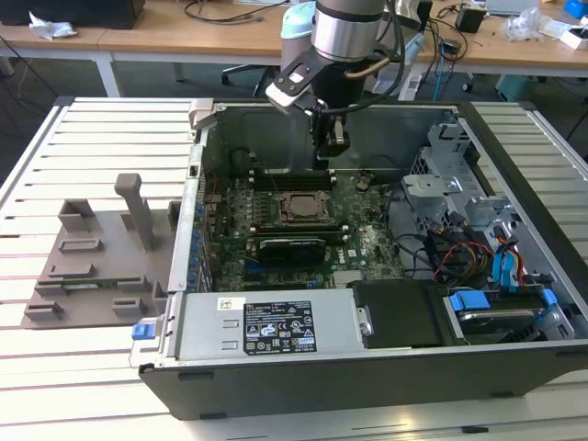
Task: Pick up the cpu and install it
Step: 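Install the first cpu locking lever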
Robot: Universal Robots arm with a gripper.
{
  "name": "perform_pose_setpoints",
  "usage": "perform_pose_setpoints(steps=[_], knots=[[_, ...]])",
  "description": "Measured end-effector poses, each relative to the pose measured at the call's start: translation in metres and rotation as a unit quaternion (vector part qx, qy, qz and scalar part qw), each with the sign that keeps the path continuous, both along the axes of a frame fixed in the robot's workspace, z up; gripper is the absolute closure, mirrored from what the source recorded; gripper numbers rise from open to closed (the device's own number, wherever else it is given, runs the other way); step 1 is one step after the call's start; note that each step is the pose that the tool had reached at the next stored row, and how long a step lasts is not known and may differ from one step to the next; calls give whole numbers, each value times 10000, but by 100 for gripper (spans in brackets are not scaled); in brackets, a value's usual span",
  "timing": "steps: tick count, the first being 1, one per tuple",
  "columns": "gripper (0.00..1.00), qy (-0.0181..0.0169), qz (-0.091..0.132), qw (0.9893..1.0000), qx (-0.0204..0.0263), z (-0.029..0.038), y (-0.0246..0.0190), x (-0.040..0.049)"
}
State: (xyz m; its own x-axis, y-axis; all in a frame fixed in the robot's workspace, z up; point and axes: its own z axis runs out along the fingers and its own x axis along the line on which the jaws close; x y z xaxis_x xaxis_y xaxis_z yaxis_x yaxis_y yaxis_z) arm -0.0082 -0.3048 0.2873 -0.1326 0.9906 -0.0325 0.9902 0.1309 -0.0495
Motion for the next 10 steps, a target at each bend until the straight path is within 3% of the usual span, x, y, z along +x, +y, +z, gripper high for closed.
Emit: perform_pose_setpoints(steps=[2,4,10], knots=[[89,0,240,9997,0,0,0,0],[89,0,513,9987,0,0,0,0],[89,0,865,9963,0,0,0,0]])
